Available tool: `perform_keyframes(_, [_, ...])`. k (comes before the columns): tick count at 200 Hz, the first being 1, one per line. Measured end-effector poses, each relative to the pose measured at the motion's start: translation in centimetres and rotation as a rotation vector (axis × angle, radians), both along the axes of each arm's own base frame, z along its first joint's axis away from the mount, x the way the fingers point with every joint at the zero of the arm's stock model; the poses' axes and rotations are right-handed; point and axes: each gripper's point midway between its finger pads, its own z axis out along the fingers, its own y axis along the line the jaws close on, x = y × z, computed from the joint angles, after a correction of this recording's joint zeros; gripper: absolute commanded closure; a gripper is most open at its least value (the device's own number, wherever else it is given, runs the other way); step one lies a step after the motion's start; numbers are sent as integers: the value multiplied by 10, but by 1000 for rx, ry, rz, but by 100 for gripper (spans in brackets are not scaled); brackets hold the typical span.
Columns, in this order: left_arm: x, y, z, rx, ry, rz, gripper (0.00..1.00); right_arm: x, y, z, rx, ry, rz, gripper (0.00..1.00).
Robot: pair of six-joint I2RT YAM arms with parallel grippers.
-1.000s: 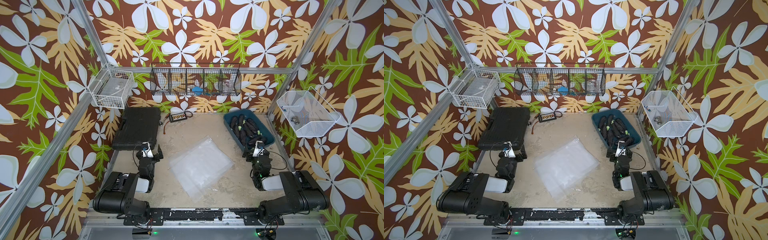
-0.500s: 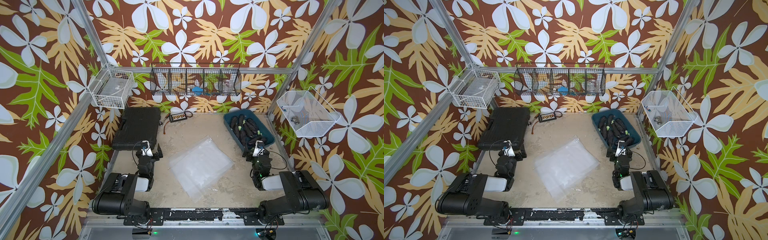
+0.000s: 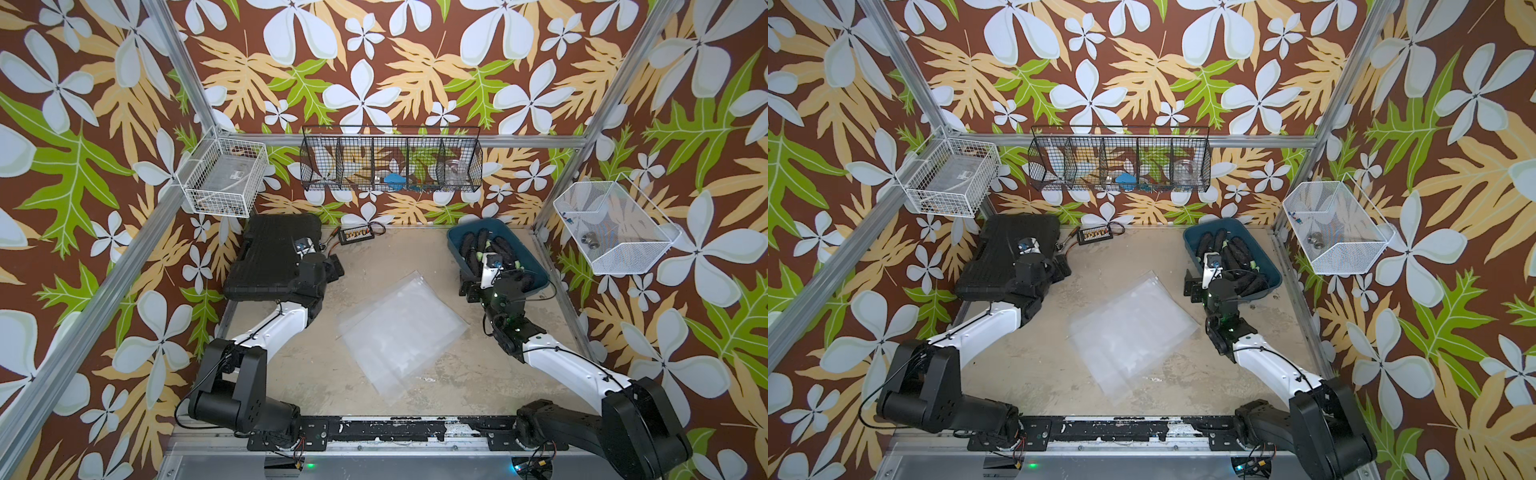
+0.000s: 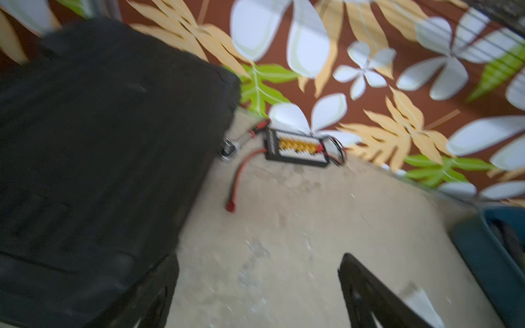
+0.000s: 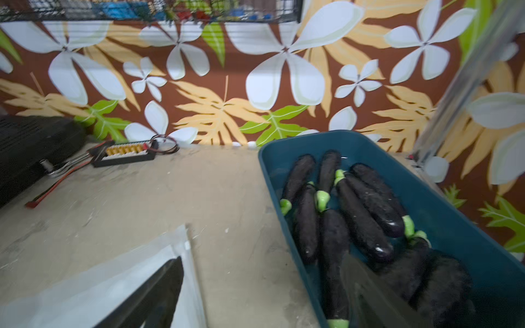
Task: Place the eggplant in a zip-top bag and seal the zipper
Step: Open the zipper food storage bag.
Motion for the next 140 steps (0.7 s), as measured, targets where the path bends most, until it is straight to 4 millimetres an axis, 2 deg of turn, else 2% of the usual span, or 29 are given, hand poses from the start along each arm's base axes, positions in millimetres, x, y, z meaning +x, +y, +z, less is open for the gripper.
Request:
perform_keyframes(20, [-27,-46,-24,-65,89,-68,10,3,16,-30,-21,129,72,25])
perform_keyframes(50, [-78,-100,-62,-114,224,-187,11,4,40,-77,-36,319,177,40])
perform_keyframes(83, [-111,-131,-98,-115,343,-278,12,-6,50,-119,-46,467,237,49])
perform_keyframes(103, [-123,-145,-111,-108,391,-335,14,-3,55,-127,-42,493,259,55])
perform_keyframes(140, [-129,-148,-126,-96,435,-354,16,2,73,-138,-11,525,331,66])
